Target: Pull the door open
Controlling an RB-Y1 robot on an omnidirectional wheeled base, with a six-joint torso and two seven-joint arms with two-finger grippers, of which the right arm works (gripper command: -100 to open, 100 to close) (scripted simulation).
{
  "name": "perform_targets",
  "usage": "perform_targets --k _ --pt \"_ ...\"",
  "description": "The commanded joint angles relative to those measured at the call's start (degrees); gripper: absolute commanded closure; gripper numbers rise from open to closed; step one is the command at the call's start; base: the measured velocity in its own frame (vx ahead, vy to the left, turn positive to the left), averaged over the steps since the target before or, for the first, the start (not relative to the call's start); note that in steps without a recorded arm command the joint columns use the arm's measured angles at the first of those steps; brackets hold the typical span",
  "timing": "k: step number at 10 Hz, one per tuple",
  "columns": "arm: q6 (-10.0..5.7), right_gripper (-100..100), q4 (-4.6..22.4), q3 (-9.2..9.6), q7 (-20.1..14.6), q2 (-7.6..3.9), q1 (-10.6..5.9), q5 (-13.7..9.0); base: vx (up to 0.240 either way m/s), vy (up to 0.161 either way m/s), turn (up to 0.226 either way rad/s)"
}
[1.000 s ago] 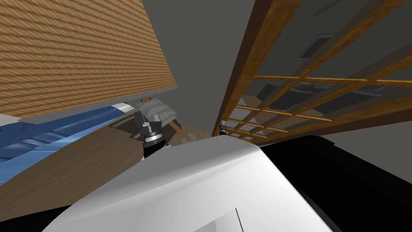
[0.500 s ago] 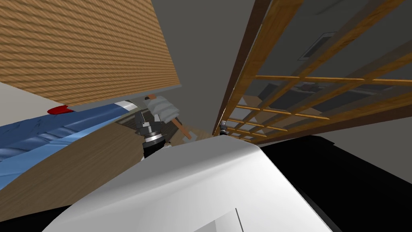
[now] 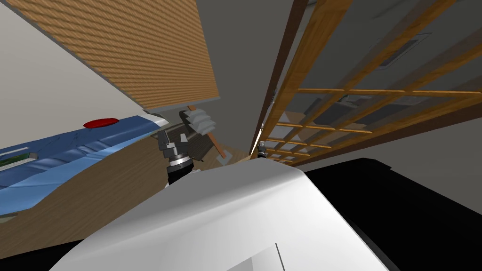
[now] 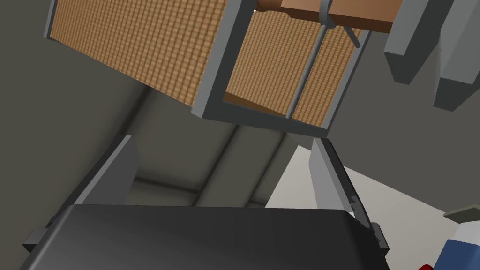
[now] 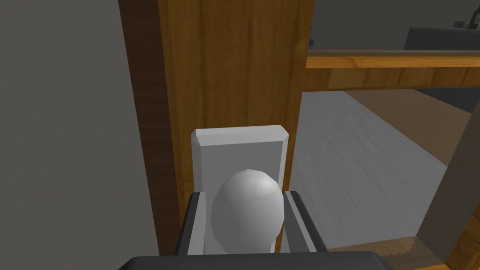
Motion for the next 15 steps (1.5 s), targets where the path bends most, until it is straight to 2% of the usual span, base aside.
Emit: perform_targets --k 1,8,15 --pt "0.18 100 -0.5 0.53 0.1 0.60 0.01 0.2 -0.187 0.066 0.074" --pt "0.03 100 -0.3 0.66 -0.5 0.13 0.20 0.2 -0.151 0.059 0.062" --pt "-0.13 100 -0.1 0.81 -1.2 -0.38 0.41 0.2 -0.090 0.038 0.044"
